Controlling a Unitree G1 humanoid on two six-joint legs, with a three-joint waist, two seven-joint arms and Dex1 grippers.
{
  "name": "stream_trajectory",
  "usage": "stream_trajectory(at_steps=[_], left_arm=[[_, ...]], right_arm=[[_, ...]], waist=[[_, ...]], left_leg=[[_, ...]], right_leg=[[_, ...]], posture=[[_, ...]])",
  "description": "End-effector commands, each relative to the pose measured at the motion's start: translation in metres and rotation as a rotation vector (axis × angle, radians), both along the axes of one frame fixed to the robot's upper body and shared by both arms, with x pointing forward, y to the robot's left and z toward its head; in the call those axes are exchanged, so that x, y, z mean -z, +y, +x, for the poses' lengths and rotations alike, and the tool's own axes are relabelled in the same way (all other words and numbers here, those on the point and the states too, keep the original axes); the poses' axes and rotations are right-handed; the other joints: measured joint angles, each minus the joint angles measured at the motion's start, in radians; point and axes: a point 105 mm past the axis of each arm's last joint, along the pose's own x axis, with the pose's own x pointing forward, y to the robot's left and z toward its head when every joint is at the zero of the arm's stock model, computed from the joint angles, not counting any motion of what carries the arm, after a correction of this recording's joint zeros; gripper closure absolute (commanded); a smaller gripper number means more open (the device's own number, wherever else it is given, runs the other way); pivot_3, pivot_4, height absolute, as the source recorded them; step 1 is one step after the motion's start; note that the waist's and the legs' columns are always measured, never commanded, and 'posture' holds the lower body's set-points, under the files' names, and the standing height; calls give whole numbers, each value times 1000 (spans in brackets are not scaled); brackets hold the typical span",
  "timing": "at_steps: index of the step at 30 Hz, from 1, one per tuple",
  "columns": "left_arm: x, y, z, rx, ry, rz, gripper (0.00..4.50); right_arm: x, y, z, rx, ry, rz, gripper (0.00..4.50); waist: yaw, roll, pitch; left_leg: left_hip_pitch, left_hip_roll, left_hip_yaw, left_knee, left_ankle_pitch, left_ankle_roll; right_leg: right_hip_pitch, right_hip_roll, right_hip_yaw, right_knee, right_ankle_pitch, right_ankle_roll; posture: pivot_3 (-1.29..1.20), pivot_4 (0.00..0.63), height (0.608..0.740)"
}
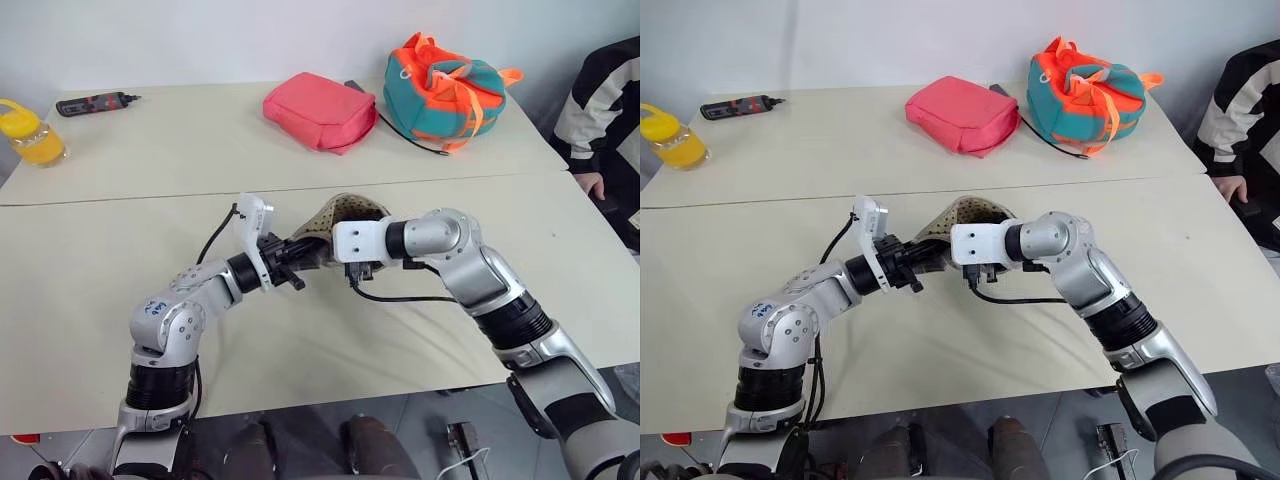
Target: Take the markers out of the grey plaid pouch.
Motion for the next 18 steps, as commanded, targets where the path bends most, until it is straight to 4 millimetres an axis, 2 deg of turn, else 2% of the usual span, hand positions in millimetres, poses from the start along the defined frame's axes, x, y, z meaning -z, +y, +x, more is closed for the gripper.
stream_trajectory(at_steps=[1, 2, 4, 6, 9, 11, 16, 18], left_arm=[[-34, 10, 0, -33, -131, -32, 4500], [-32, 10, -1, -26, -150, 2, 4500], [-34, 12, -3, -18, -148, -21, 4500], [-36, 11, -7, 7, -152, -29, 4500], [-28, 9, -12, 29, -152, 16, 4500], [-28, 10, -11, 16, -138, -15, 4500], [-32, 14, -3, -43, -123, -57, 4500], [-33, 13, -3, -44, -118, -78, 4500]], right_arm=[[12, 19, -25, -137, 65, -13, 3413], [11, 19, -26, -126, 104, 20, 3413], [13, 14, -26, -127, 132, 9, 2671], [15, 6, -18, -73, 119, -4, 2024], [22, 5, -22, -74, 155, -21, 1114], [20, 10, -26, -112, 148, -14, 1114], [-4, 20, -33, -211, 40, 9, 1114], [-3, 20, -33, -229, -2, -31, 1114]], waist=[[1, 0, 0], [1, 0, 0], [0, 0, 0], [1, 0, 0], [1, 0, 0], [2, 0, 0], [2, 0, 0], [2, 0, 0]], left_leg=[[0, 0, 0, 0, 0, 0], [0, 0, 0, 0, 0, 0], [0, 0, 0, 0, 0, 0], [0, 0, 0, 0, 0, 0], [0, 0, 0, 0, 0, 0], [0, 0, 0, 0, 0, 0], [0, 0, 0, 0, 0, 0], [0, 0, 0, 0, 0, 0]], right_leg=[[0, 0, 0, 0, 0, 0], [0, 0, 0, 0, 0, 0], [0, 0, 0, 0, 0, 0], [0, 0, 0, 0, 0, 0], [1, 0, 0, -1, 0, 0], [1, 0, 0, -1, 0, 0], [1, 0, 0, -1, 0, 0], [1, 0, 0, -1, 0, 0]], posture=[[0, 150, 740], [0, 150, 740], [0, 150, 740], [0, 150, 740], [0, 150, 740], [0, 150, 740], [0, 150, 740], [0, 150, 740]])
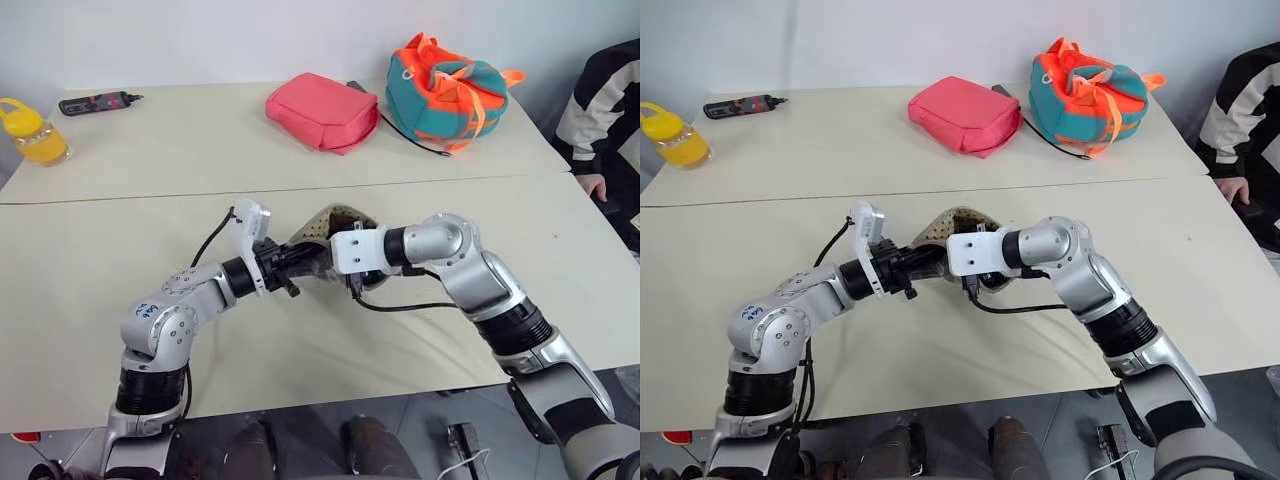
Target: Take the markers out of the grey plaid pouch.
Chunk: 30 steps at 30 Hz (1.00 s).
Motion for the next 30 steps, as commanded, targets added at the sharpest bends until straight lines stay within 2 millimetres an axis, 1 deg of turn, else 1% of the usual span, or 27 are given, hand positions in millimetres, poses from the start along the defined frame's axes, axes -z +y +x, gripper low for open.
stream_trajectory(at_steps=[1, 4, 6, 7, 8, 10, 14, 16, 17, 18, 19, 21, 22, 24, 25, 27, 29, 30], left_arm=[[-32, 5, 1, -36, -111, -83, 4500], [-37, 1, -2, -10, -127, -101, 4500], [-40, 1, -5, 11, -144, -99, 4500], [-36, 0, -7, 26, -162, -48, 4500], [-33, 1, -9, 35, -153, -29, 4500], [-32, 4, -9, 26, -120, -61, 4500], [-17, 5, -11, 25, -118, 43, 4500], [-19, 6, -13, 28, -114, 16, 4500], [-17, 7, -13, 30, -113, 31, 4500], [-14, 7, -13, 29, -114, 54, 4500], [-14, 9, -12, 16, -119, 51, 4500], [-22, 14, -7, -16, -113, -15, 4500], [-23, 16, -5, -24, -126, 0, 4500], [-18, 15, -6, -16, -152, 75, 4500], [-16, 15, -6, -17, -149, 79, 4500], [-16, 17, -3, -41, -151, 64, 4500], [-14, 15, -4, -39, -176, 88, 4500], [-11, 11, -9, -5, -173, 94, 4500]], right_arm=[[7, 12, -17, -142, -44, -61, 1114], [22, 9, -21, -189, -63, -116, 1114], [24, 9, -19, -205, -102, -117, 1114], [21, 10, -19, -226, -162, -119, 1114], [17, 11, -17, -238, -204, -108, 1114], [4, 14, -11, -240, -279, -73, 1114], [-19, 13, 1, -209, -345, -21, 1114], [-24, 7, 6, -193, -365, -40, 1114], [-29, 5, 9, -182, -366, -17, 1114], [-34, 3, 10, -172, -362, 7, 1114], [-34, 0, 9, -182, -362, -4, 1114], [-36, -2, 7, -194, -356, 1, 1114], [-36, -4, 7, -179, -317, 12, 1114], [-35, -4, 5, -178, -269, 27, 1114], [-42, -2, 4, -180, -276, 72, 1114], [-48, 2, -1, -163, -184, 152, 1114], [-44, 0, -3, -120, -53, 188, 1114], [-40, -4, 4, -69, -59, 180, 1114]], waist=[[0, 0, 0], [0, 0, 0], [0, 0, 0], [0, 0, 0], [0, 0, 0], [-2, 0, 0], [-4, 0, 0], [-3, 0, 0], [-3, 0, 0], [-3, 0, 0], [-3, 0, 0], [1, 0, 0], [0, 0, 0], [0, 0, 0], [0, 0, 0], [-2, 0, 0], [-2, 0, 0], [-1, 0, 0]], left_leg=[[0, 0, 0, 0, 0, 0], [0, 0, 0, 0, 0, 0], [0, 0, 0, 0, 0, 0], [0, 0, 0, 0, 0, 0], [0, 0, 0, 0, 0, 0], [0, 0, 0, 0, 0, 0], [0, 0, 0, 0, 0, 0], [0, 0, 0, 0, 0, 0], [0, 0, 0, 0, 0, 0], [0, 0, 0, 0, 0, 0], [0, 0, 0, 0, 0, 0], [0, 0, 0, 0, 0, 0], [0, 0, 0, 0, -1, 1], [0, 0, 0, 0, -1, 1], [0, 0, 0, 0, -1, 1], [0, 0, 0, 0, -1, 1], [0, 1, 0, 0, -1, 1], [0, 1, 0, 0, -1, 1]], right_leg=[[0, 0, 0, 0, 0, 0], [0, 0, 0, -1, 0, 0], [0, 0, 0, -1, 0, 0], [1, 0, 0, -1, 0, 0], [1, 0, 0, -1, 0, 0], [1, 0, 0, -1, 0, 0], [1, 0, 0, -1, 0, 0], [1, 0, 0, -1, 0, 0], [1, 0, 0, -1, 0, 0], [1, -1, 0, -1, 0, 0], [1, -1, 0, -1, 0, 0], [1, -1, 0, -1, 0, 0], [1, -1, 0, -1, 0, 0], [1, -1, 0, -1, 0, 0], [1, -1, 0, -1, 0, 0], [1, -1, 0, -1, 0, 0], [1, -1, 0, -1, 0, 0], [1, -1, 0, -1, 0, 0]], posture=[[0, 150, 740], [0, 150, 740], [0, 150, 740], [0, 150, 740], [0, 150, 740], [0, 150, 740], [0, 150, 740], [0, 150, 740], [0, 150, 740], [0, 150, 740], [0, 150, 740], [0, 150, 740], [0, 150, 740], [0, 150, 740], [0, 150, 740], [0, 150, 740], [0, 150, 740], [0, 150, 740]])
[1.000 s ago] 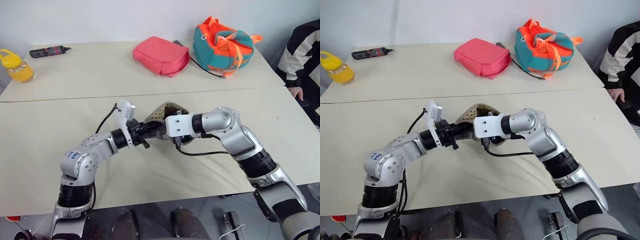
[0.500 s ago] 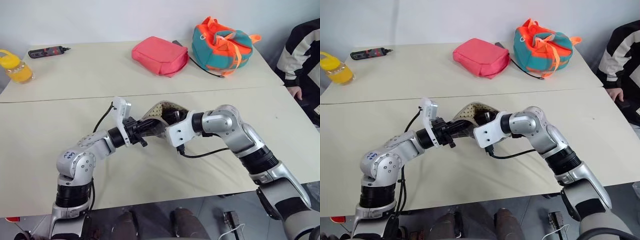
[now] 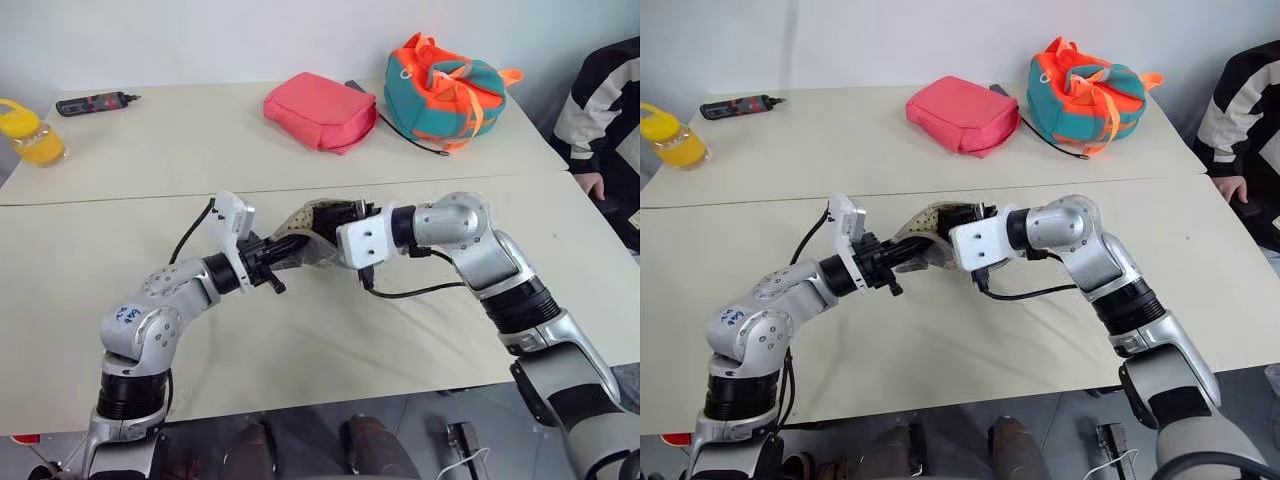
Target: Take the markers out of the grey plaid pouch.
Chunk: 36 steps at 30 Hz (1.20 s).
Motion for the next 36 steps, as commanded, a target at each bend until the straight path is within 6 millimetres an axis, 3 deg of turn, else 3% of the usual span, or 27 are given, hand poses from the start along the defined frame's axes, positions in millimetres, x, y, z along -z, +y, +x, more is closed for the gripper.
stream_trajectory(at_steps=[1, 4, 8, 11, 22, 26, 36], left_arm=[[-1, -8, -12, 60, -46, 15, 4500], [10, -11, -18, 84, -65, 99, 4500], [11, -12, -22, 96, -69, 84, 4500], [8, -12, -22, 96, -67, 51, 4500], [16, -24, -24, 137, -10, 26, 4500], [13, -22, -23, 121, -14, 18, 4500], [13, -15, -16, 81, -17, 19, 4500]], right_arm=[[-6, -5, 4, 71, 47, 54, 1114], [-2, -6, 3, 90, 91, 55, 1114], [2, -8, 0, 100, 126, 15, 1114], [16, -19, -5, 120, 202, -84, 1114], [26, -21, 6, 229, 238, -156, 1114], [20, -24, 5, 227, 204, -165, 2058], [7, -25, 0, 206, 166, -162, 2058]], waist=[[1, 0, 0], [1, 0, 0], [2, 0, 0], [3, 0, 0], [3, 0, 0], [3, 0, 0], [2, 0, 0]], left_leg=[[0, 0, 0, 0, 0, 0], [0, 0, 0, 0, 0, 0], [0, 0, 1, 0, 0, 0], [0, -1, 1, 0, 0, 0], [0, -1, 1, 0, 0, 0], [0, -1, 2, 0, 0, 0], [0, -1, 2, -1, 0, 0]], right_leg=[[0, 0, 0, 0, 0, 0], [0, -1, 0, 0, 0, 0], [0, 0, 1, 0, 0, 0], [0, 0, 1, 0, 0, 0], [0, 0, 1, -1, 0, 0], [0, 0, 1, -2, 0, 0], [0, 0, 1, -3, 0, 0]], posture=[[0, 150, 740], [0, 150, 740], [0, 150, 740], [0, 150, 740], [0, 150, 740], [0, 150, 740], [0, 150, 740]])
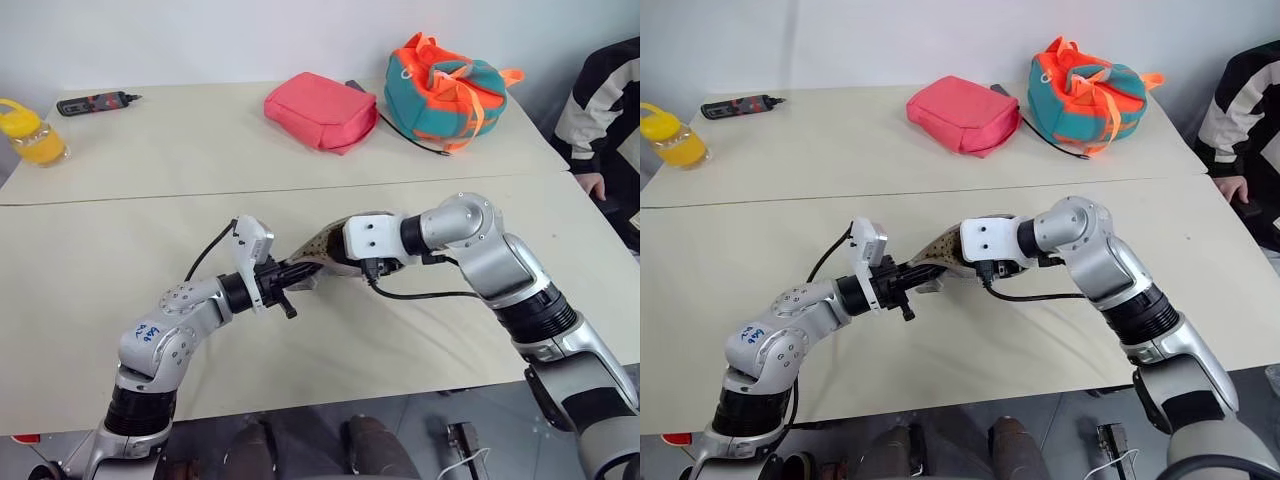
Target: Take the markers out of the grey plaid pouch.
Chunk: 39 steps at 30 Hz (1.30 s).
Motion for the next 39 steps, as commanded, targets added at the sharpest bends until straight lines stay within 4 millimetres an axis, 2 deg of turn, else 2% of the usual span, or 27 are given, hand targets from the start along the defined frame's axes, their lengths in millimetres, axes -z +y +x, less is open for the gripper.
stream_trajectory(at_steps=[1, 9, 16, 25, 29, 36, 39], left_arm=[[-14, 2, 0, -4, -61, -22, 4500], [-12, 0, 1, -12, -44, -7, 4500], [-19, -4, -5, 42, -96, -6, 4500], [-15, -4, -5, 34, -103, 16, 4500], [-16, -2, -4, 29, -103, 17, 4500], [-15, -3, -4, 32, -98, 11, 4500], [-15, -5, -5, 44, -74, -14, 4500]], right_arm=[[-17, -2, 2, -2, -77, 9, 2058], [-31, -1, -2, -46, -133, 4, 2058], [-11, -13, 8, 2, -111, -63, 2058], [-10, -10, 4, -17, -96, -66, 2058], [-10, -10, 4, -17, -106, -68, 2949], [-9, -8, 4, -19, -97, -60, 2949], [5, -3, 5, -27, -79, -75, 2949]], waist=[[0, 0, 0], [0, 0, 0], [1, 0, 0], [0, 0, 0], [1, 0, 0], [1, 0, 0], [1, 0, 0]], left_leg=[[0, 0, 0, 0, 0, 0], [0, 0, 0, 0, 0, 0], [0, 0, 1, 0, 0, 0], [0, 0, 1, 0, 0, 0], [0, 0, 1, 0, 0, 0], [0, 0, 1, 0, 0, 0], [0, 0, 1, 0, 0, 0]], right_leg=[[0, 0, 0, 0, 0, 0], [0, 0, 0, -1, 0, 0], [0, 0, 0, -1, 0, 0], [0, 0, 0, -1, 0, 0], [0, 0, 0, -1, 0, 0], [0, 0, 0, -1, 0, 0], [0, 0, 0, -1, 0, 0]], posture=[[0, 150, 740], [0, 150, 740], [0, 150, 740], [0, 150, 740], [0, 150, 740], [0, 150, 740], [0, 150, 740]])
